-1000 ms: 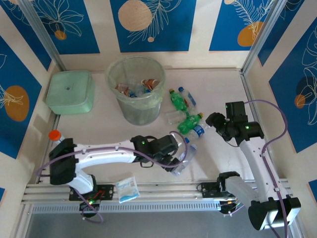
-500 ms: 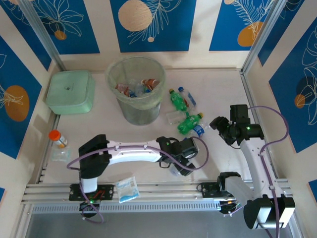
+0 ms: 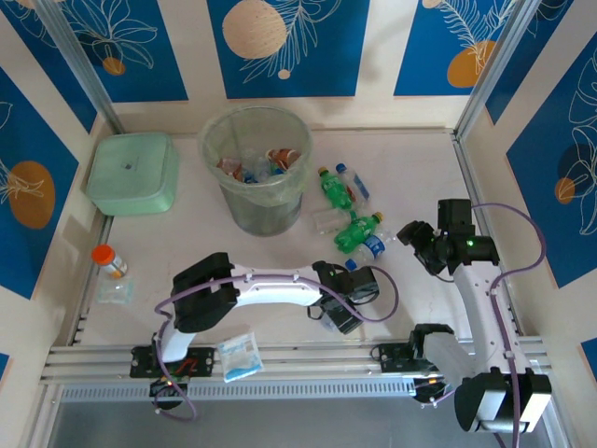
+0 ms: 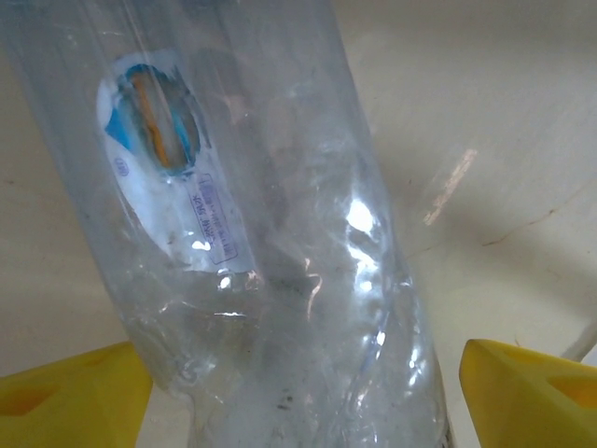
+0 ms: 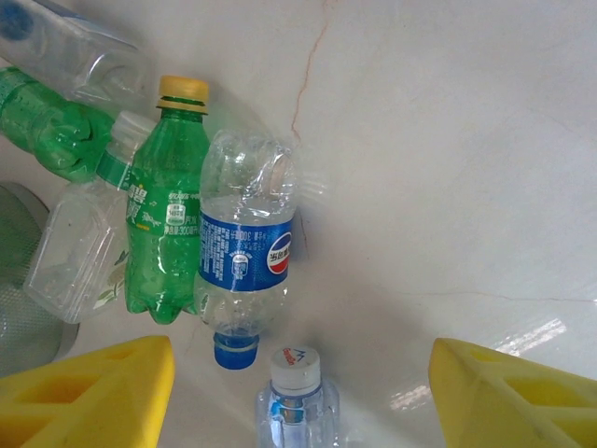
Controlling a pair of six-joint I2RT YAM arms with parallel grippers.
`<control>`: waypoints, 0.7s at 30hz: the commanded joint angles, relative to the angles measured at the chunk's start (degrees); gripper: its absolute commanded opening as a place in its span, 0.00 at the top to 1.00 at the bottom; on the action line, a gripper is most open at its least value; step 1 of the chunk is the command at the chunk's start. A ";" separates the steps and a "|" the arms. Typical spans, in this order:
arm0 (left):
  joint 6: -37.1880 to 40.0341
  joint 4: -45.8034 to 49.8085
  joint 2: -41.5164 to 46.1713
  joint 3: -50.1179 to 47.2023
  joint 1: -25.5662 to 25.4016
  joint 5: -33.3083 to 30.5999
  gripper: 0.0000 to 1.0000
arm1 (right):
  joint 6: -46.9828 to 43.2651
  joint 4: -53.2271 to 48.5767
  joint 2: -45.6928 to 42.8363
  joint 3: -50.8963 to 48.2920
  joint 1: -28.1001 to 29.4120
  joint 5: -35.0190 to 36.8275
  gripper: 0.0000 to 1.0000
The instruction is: Put the plastic bottles in the bin
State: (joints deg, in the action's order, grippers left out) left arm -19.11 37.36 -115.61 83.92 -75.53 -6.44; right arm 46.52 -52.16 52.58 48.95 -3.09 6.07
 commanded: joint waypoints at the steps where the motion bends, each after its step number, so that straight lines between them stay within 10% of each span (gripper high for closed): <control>1: -0.13 1.98 -1.41 1.57 -0.33 0.11 0.18 | -0.78 -0.35 -1.12 -0.43 -0.41 -1.85 0.27; 21: -0.66 5.00 3.25 2.36 -0.68 -2.38 0.32 | -1.19 -0.67 -2.21 -0.82 -1.48 -1.98 0.27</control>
State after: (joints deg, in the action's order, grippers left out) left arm -19.20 39.83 -115.98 84.71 -75.57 -7.18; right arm 46.48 -52.14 51.62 48.95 -4.05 5.54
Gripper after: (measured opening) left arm 0.688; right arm 0.729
